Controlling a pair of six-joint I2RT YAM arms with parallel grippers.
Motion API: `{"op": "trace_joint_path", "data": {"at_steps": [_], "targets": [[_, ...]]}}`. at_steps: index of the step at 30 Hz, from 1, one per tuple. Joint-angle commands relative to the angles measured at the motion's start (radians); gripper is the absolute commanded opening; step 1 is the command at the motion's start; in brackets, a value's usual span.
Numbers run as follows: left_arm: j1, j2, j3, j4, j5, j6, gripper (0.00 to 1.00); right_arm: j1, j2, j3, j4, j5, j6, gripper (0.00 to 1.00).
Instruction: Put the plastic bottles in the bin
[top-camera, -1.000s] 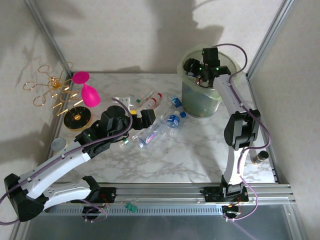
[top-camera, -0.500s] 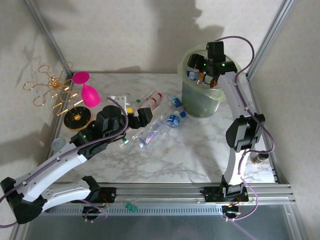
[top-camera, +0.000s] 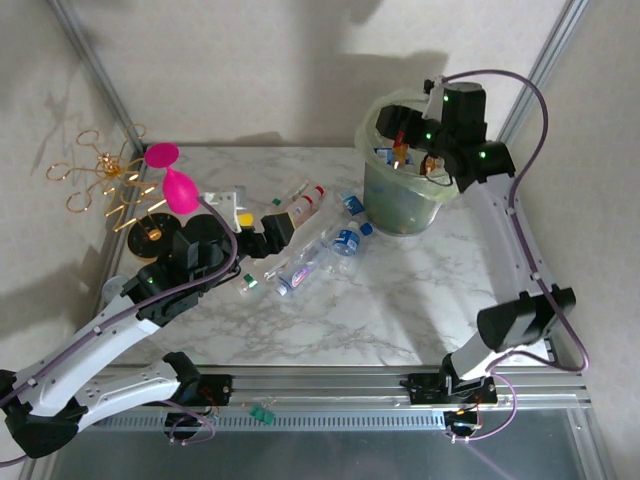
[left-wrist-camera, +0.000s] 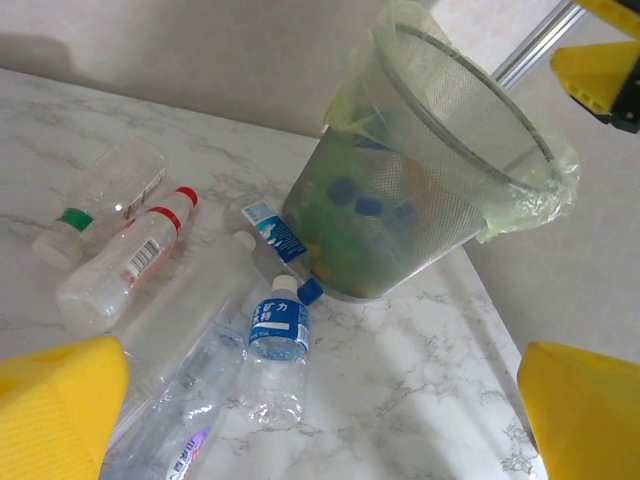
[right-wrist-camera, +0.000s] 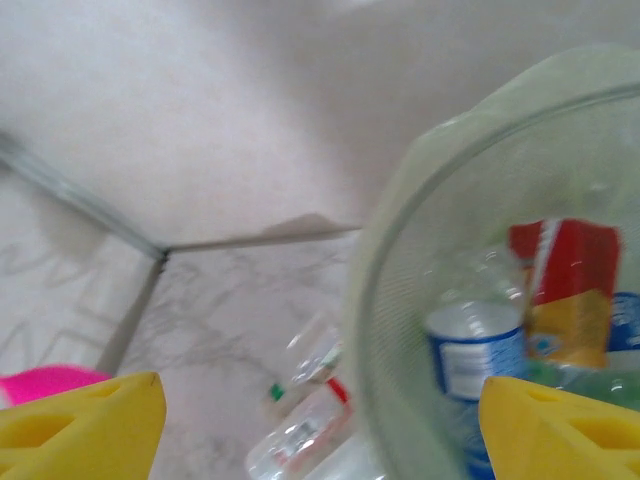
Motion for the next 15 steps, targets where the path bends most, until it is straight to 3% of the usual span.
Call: {"op": "trace_joint_path", "data": {"at_steps": [1,7,15], "targets": [[-0.003,0.002,0.03,-0.034,-0.002,-0.023,1.0,0.016,-0.084,-0.095,0.087,-0.109,0.056,0.82],[-0.003,0.005,0.03,-0.058,0.012,-0.062,1.0,0.096,-0.178,-0.249,0.146,-0.191,0.09,0.83],[-0.003,0.002,0.021,-0.099,-0.007,-0.112,1.0,0.381,-0.192,-0.335,0.077,0.025,0.011,0.83]]}}
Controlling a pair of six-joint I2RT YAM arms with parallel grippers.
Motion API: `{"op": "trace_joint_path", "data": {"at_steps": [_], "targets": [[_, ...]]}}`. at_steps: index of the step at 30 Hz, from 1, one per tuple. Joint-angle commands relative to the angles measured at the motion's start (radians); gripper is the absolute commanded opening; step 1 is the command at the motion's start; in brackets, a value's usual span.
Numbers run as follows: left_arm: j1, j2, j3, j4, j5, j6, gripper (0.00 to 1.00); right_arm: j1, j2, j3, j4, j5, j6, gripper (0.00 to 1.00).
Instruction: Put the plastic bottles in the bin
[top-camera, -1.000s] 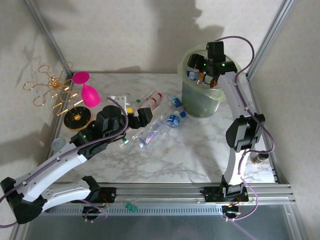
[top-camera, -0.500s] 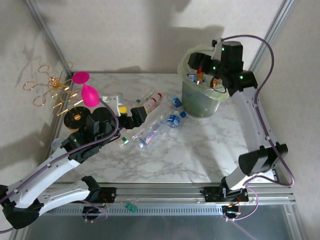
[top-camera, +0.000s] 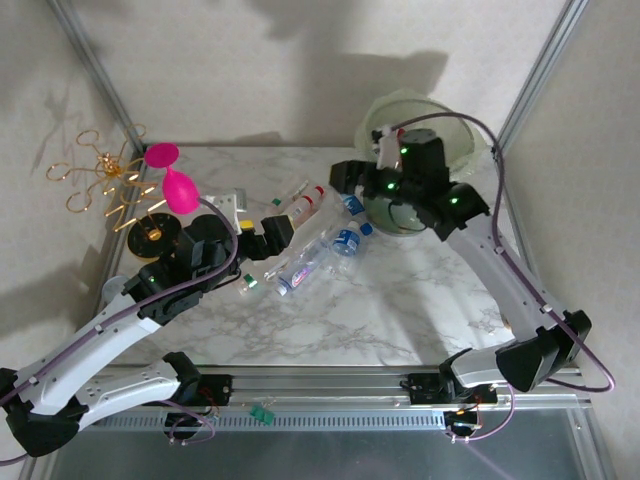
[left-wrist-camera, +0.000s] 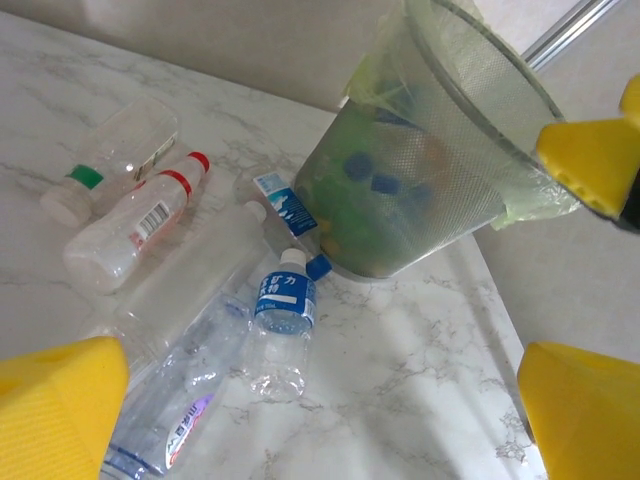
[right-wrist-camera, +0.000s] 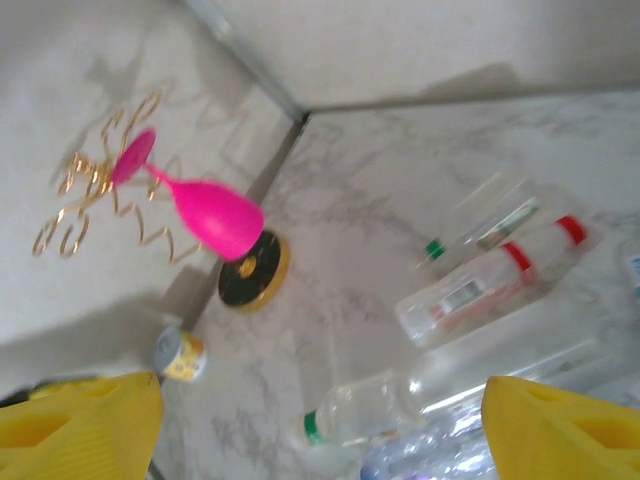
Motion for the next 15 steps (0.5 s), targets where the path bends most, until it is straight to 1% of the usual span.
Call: {"op": "trace_joint_path", "data": {"at_steps": [1,2,4,7,10,13,15], "targets": [[-0.003,-0.012,0.01,-0.036,-0.012,-0.041,1.0,0.115,-0.003,-0.026,-0.033,0.127,-0.054,0.83],[-0.002,-0.015,0.006,-0.034,-0.015,-0.048,1.0,0.166,0.012,-0.029,-0.05,0.179,-0.067,0.83],[-0.003,-0.022,0.004,-0.033,-0.023,-0.056,1.0,0.236,0.051,-0.03,-0.088,0.268,-0.088,0.83],[-0.003,-0.028,0.007,-0.046,-0.039,-0.056,1.0,0.316,0.124,-0.044,-0.115,0.35,-0.111,0.83],[-0.002,-0.02,0.014,-0.064,-0.05,-0.043,1.0,0.354,0.201,-0.077,-0.121,0.355,-0.134,0.84],[0.005,-0.007,0.012,-0.079,-0.043,-0.04,1.0,0.358,0.248,-0.133,-0.091,0.361,-0.127,0.84],[0.009,-0.008,0.001,-0.075,-0.035,-0.043,1.0,0.355,0.252,-0.169,-0.054,0.348,-0.118,0.84]]}}
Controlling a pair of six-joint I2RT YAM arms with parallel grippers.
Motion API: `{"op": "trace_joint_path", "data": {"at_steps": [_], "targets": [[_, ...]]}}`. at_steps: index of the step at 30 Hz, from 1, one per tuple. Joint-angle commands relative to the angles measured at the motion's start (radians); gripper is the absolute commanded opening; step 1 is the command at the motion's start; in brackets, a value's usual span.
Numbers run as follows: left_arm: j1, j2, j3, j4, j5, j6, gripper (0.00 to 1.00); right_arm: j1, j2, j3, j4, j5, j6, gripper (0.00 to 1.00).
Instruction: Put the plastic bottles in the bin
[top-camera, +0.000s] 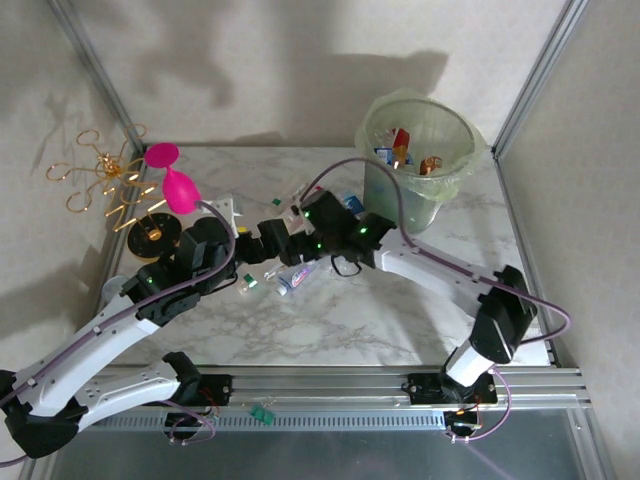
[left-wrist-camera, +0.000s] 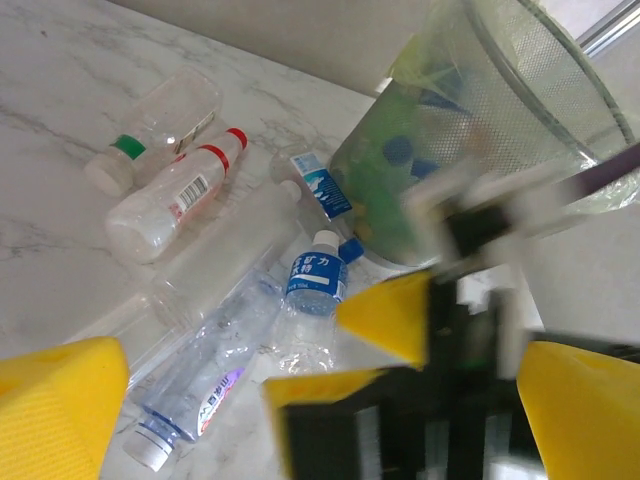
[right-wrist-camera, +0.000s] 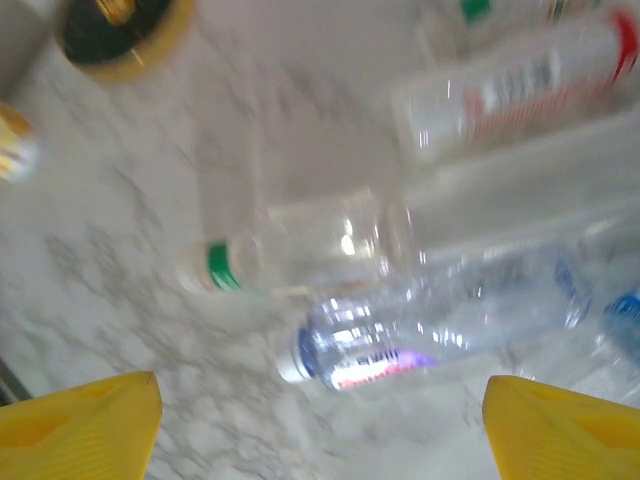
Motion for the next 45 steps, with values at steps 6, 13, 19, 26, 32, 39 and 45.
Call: {"op": "trace_joint_path", "data": {"at_steps": [6,13,19,26,32,39,45], "targets": [[0.037,-0.015,-0.047,0.017,0.025,-0.015,1.0,-0.066,-0.007,-0.128,0.099,-0.004,0.028,0.85],[0.147,-0.02,-0.12,0.036,0.13,-0.028,0.99,-0.12,-0.012,-0.155,0.117,0.103,0.18,0.84],[0.209,-0.021,-0.156,0.066,0.191,-0.029,1.0,-0.146,-0.015,-0.209,0.085,0.276,0.393,0.8],[0.211,0.004,-0.169,0.123,0.232,-0.043,1.0,-0.186,0.104,-0.197,0.109,0.301,0.401,0.86],[0.211,0.013,-0.173,0.153,0.254,-0.056,1.0,-0.217,0.163,-0.223,0.169,0.266,0.382,0.96],[0.21,0.024,-0.172,0.156,0.259,-0.051,1.0,-0.227,0.214,-0.241,0.216,0.243,0.349,0.86],[0.21,0.024,-0.166,0.148,0.254,-0.043,1.0,-0.231,0.237,-0.246,0.238,0.211,0.333,0.79]]}}
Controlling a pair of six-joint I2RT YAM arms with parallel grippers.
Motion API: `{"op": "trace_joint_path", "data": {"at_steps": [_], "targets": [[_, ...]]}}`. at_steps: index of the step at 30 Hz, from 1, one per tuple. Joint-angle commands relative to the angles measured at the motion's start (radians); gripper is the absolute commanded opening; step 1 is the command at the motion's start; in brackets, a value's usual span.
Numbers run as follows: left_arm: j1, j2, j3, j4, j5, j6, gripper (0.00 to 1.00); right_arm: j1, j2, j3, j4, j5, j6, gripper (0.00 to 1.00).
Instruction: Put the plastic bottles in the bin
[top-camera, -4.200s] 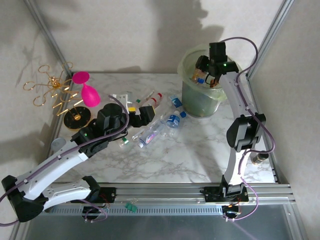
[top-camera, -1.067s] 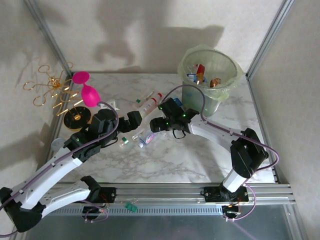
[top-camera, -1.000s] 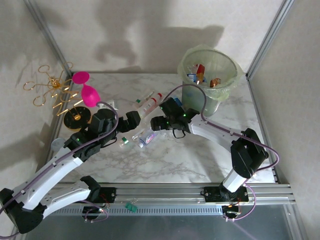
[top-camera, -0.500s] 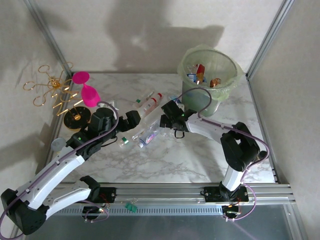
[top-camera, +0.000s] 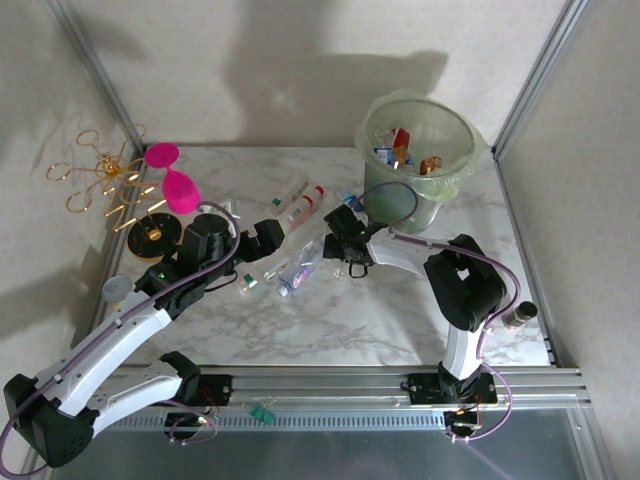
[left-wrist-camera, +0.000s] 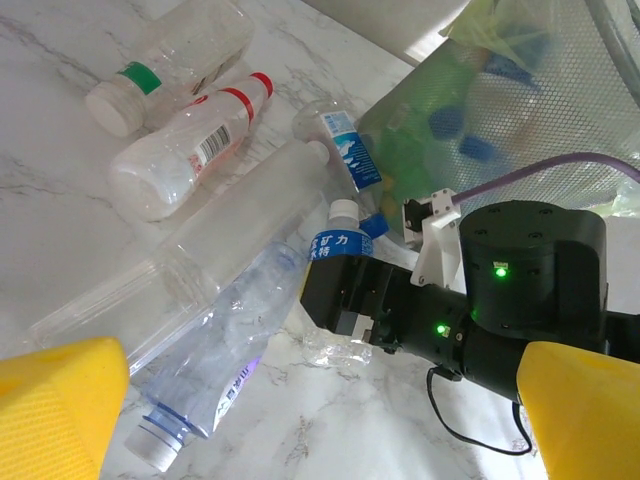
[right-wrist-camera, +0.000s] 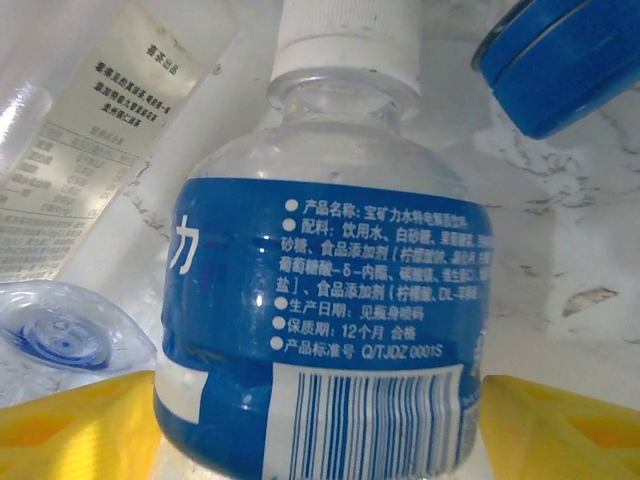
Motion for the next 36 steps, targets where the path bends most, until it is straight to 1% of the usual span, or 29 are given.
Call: {"op": "trace_joint_path", "data": {"at_steps": [1,8,11,15,19,26,29,33,36], "targets": [[0.007,0.001,-0.001,0.008,0.012,0.0,1.0,-0.009,0.022,-0.017,0.019,-0.022,-0.017,0.78],[0.007,0.002,0.007,0.0,0.0,0.011,1.0,-0.011,-0.018,-0.037,0.025,-0.042,-0.02,0.62],[0.007,0.006,0.005,0.003,0.003,0.011,1.0,-0.011,-0.032,-0.046,0.025,-0.041,-0.029,0.58],[0.007,0.012,0.002,0.009,0.003,0.009,1.0,-0.015,-0.02,-0.062,0.031,-0.047,-0.032,0.56],[0.007,0.012,-0.002,0.012,0.005,0.008,1.0,-0.014,-0.001,-0.083,0.053,-0.088,-0.026,0.55],[0.007,0.01,-0.002,0.007,0.002,0.009,1.0,-0.015,0.022,-0.096,0.074,-0.13,-0.024,0.56],[0.007,0.011,0.0,0.007,0.002,0.008,1.0,-0.015,0.01,-0.099,0.076,-0.134,-0.023,0.54],[0.007,0.007,0.004,0.003,0.004,0.006,1.0,-0.015,-0.032,-0.094,0.069,-0.132,-0.032,0.48],[0.007,0.004,0.009,-0.003,0.003,0.008,1.0,-0.015,-0.078,-0.095,0.064,-0.134,-0.048,0.48]]}}
